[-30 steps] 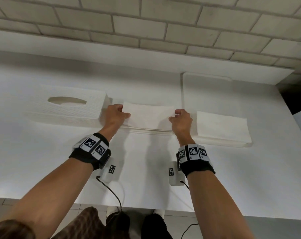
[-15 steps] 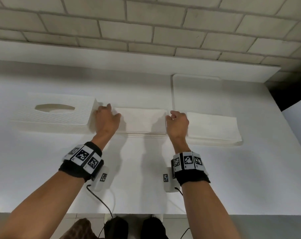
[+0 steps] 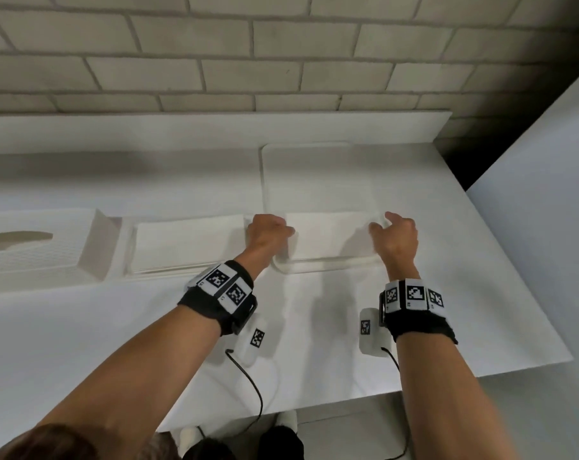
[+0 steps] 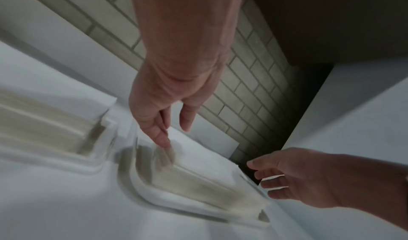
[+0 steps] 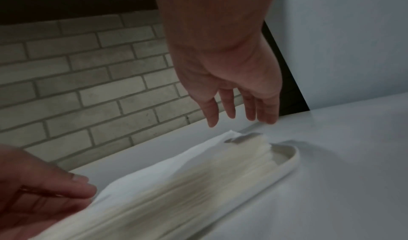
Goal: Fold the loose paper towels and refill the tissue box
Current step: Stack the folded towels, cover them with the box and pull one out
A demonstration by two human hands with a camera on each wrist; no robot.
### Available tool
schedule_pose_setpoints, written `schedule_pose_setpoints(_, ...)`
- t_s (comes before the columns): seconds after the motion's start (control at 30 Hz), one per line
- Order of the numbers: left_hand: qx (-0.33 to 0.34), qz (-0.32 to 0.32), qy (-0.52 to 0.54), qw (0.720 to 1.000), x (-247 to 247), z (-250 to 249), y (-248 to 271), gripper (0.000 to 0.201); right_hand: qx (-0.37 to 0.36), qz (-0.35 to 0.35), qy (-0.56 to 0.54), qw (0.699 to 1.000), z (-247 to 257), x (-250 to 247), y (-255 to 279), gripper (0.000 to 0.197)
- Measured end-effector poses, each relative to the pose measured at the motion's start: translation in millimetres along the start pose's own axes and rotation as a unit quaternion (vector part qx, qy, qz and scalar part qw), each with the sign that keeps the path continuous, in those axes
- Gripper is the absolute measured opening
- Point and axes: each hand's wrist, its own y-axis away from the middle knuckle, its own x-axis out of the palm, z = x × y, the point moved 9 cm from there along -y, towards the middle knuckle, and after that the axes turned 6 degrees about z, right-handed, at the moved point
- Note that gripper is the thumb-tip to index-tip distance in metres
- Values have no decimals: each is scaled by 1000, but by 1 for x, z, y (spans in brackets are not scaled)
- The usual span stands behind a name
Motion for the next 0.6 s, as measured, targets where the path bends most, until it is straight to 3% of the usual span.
schedule_pose_setpoints(0.23,-51,-31,-42,997,9,13,-7,21,-8,56,31,998,-11,22,-8,54)
schedule_pose_setpoints(0.37,-81,-48,16,995,8,9,-6,31,-4,61,20,998,-12,24,-9,54)
schedule_pose_setpoints(0.43,-100,-30,83,991,12,9,-6,18,-2,60,18,998,-12,23,-9,53)
schedule_pose_setpoints(0.5,-114,13,139,984,22,9,-6,36,4,61,11,998,-12,22,-8,53)
schedule_pose_setpoints(0.6,-111,58,110,986,35,0,0,55,6,66,7,998,-11,21,-8,53)
